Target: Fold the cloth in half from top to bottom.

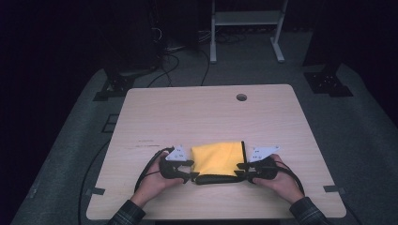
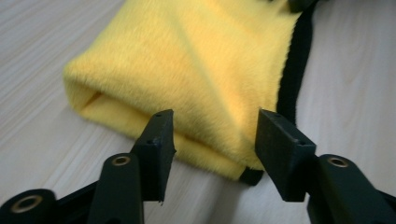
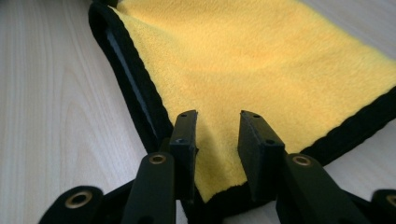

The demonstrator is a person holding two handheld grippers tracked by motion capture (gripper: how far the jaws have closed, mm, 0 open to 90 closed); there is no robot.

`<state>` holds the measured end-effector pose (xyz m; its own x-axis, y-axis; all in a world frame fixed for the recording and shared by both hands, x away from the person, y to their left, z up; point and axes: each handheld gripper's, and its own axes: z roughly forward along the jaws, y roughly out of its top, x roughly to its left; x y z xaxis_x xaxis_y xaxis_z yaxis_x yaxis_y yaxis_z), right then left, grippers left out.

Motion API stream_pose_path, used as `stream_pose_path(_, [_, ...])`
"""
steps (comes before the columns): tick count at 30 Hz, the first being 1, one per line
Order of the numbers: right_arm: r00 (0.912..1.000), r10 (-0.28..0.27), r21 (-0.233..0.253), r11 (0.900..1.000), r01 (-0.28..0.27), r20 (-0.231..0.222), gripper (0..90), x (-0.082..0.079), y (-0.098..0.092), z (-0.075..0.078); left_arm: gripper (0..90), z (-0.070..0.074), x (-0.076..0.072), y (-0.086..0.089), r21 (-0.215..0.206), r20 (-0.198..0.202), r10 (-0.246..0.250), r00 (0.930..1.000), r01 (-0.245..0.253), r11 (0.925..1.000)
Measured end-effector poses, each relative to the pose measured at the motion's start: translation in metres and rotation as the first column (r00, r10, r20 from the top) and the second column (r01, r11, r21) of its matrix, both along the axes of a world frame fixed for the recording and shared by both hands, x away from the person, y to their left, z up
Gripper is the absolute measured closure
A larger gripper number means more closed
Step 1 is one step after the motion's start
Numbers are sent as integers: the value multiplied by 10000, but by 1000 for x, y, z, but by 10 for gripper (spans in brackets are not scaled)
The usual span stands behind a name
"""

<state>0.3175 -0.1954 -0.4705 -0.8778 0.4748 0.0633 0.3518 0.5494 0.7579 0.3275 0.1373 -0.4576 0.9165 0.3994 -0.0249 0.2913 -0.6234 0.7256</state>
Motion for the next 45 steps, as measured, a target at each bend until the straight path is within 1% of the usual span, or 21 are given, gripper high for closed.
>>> stream_pose_path(1, [10000, -26, 3, 10000, 26, 24, 653, -1, 0, -1, 427, -3, 0, 1, 141, 2, 158, 9999, -158, 9998])
stream_pose_path(3, [9999, -22, 10, 10000, 22, 114, 622, -1, 0, -2, 382, -3, 1, 1, 146, 109, 288, 9995, -290, 9995])
stream_pose_path(6, [9998, -64, 30, 10000, 63, 163, 499, -2, -1, 0, 341, -2, 0, 2, 149, 211, 380, 9991, -383, 9992])
stream_pose_path(7, [9998, -172, 131, 9998, 170, 141, 466, -3, -2, 1, 323, 0, -1, 4, -129, 155, 508, 9986, -506, 9986])
stream_pose_path(8, [9998, -172, 131, 9998, 170, 141, 466, -3, -2, 1, 304, 0, -1, 4, -129, 155, 508, 9986, -506, 9986])
stream_pose_path(10, [9988, -447, 585, 9973, 436, 178, 395, -4, -9, 5, 267, 4, -2, 11, -522, 134, 840, 9964, -832, 9952])
stream_pose_path(14, [9952, -861, 911, 9925, 816, 462, 347, -5, -18, 10, 212, 7, -5, 20, -726, 325, 1154, 9928, -1128, 9910])
stream_pose_path(15, [9917, -1160, 1015, 9887, 1099, 563, 323, -5, -25, 13, 198, 9, -7, 27, -844, 351, 1367, 9900, -1333, 9875])
stream_pose_path(18, [9880, -1448, 1089, 9844, 1383, 543, 302, -4, -32, 13, 161, 10, -9, 35, -884, 383, 1645, 9856, -1606, 9831])
stream_pose_path(19, [9832, -1755, 1029, 9801, 1696, 508, 288, -3, -38, 13, 151, 10, -11, 43, -967, 409, 1937, 9802, -1891, 9772])
stream_pose_path(25, [9660, -2559, 937, 9633, 2516, 376, 261, -4, -60, 9, 95, 6, -14, 71, -897, 249, 2544, 9668, -2513, 9637])
stream_pose_path(29, [9502, -3109, 830, 9477, 3082, 218, 239, -7, -80, 3, 78, -2, -16, 90, -437, 208, 2938, 9557, -2927, 9552])
stream_pose_path(30, [9502, -3109, 830, 9477, 3082, 218, 239, -7, -80, 3, 77, -2, -16, 90, -437, 208, 2938, 9557, -2927, 9552])
stream_pose_path(31, [9411, -3379, 756, 9389, 3359, 150, 226, -9, -90, 0, 76, -6, -16, 97, -130, 206, 3133, 9494, -3131, 9496])
stream_pose_path(35, [9227, -3856, 522, 9214, 3851, -15, 215, -13, -108, -7, 68, -13, -19, 109, 251, 104, 3356, 9419, -3358, 9416])
stream_pose_path(36, [9227, -3856, 522, 9214, 3851, -15, 215, -13, -108, -7, 67, -13, -19, 109, 251, 104, 3356, 9419, -3358, 9416])
stream_pose_path(37, [9149, -4037, 282, 9145, 4037, -34, 213, -14, -115, -11, 67, -18, -20, 113, 552, 38, 3420, 9397, -3417, 9382])
stream_pose_path(38, [9149, -4037, 282, 9145, 4037, -34, 213, -14, -115, -11, 67, -18, -20, 113, 552, 38, 3420, 9397, -3417, 9382])
stream_pose_path(39, [9084, -4180, 93, 9083, 4181, -105, 209, -14, -120, -15, 51, -21, -20, 117, 622, 130, 3376, 9412, -3377, 9392])
stream_pose_path(41, [9021, -4314, 88, 9021, 4315, -98, 208, -13, -123, -15, 43, -21, -19, 118, 646, 151, 3447, 9386, -3450, 9364])
stream_pose_path(45, [9016, -4326, -168, 9015, 4325, 15, 192, -12, -124, -16, 0, -25, -19, 119, 446, 230, 3370, 9412, -3377, 9402])
